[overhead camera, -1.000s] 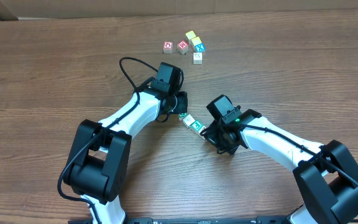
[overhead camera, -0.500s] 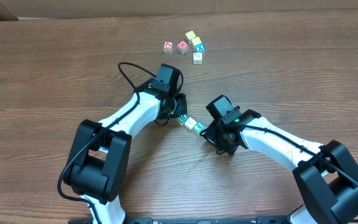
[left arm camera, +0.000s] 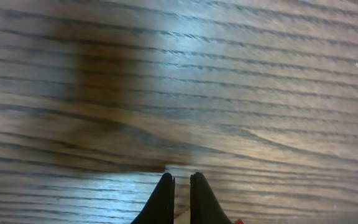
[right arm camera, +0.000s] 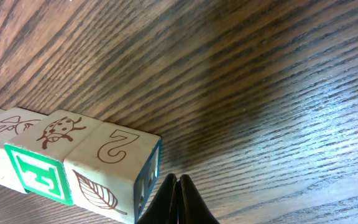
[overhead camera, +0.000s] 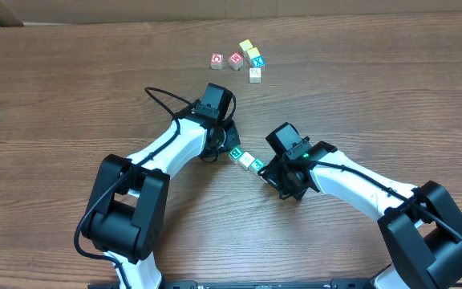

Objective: Flip 5 blocks

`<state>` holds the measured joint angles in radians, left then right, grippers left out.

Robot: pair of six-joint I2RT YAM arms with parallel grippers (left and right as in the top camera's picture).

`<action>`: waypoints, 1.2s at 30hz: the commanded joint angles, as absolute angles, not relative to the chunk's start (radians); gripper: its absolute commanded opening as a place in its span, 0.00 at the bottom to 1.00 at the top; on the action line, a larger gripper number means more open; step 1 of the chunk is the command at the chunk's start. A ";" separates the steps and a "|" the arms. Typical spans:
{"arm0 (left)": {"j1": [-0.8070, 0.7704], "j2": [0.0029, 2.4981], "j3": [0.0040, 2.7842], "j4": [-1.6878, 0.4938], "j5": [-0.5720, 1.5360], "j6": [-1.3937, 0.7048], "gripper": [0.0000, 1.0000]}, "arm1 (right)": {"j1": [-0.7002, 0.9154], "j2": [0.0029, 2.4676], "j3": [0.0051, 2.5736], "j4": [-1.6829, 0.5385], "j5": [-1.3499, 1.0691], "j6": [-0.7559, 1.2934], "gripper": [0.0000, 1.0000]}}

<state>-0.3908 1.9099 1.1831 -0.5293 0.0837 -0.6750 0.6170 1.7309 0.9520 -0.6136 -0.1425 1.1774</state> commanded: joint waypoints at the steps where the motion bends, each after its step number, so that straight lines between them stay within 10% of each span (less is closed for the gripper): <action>1: -0.393 1.898 1.198 -0.548 0.041 -0.707 0.04 | 0.622 1.732 0.953 -0.611 -0.141 1.174 0.04; 36: -0.394 1.898 1.198 -0.631 0.168 -0.709 0.04 | 0.578 1.732 0.989 -0.675 -0.115 1.024 0.04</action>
<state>-0.3908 1.9099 1.1831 -0.6140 0.1028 -0.7013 0.5674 1.7309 0.9638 -0.6807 -0.1230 1.0348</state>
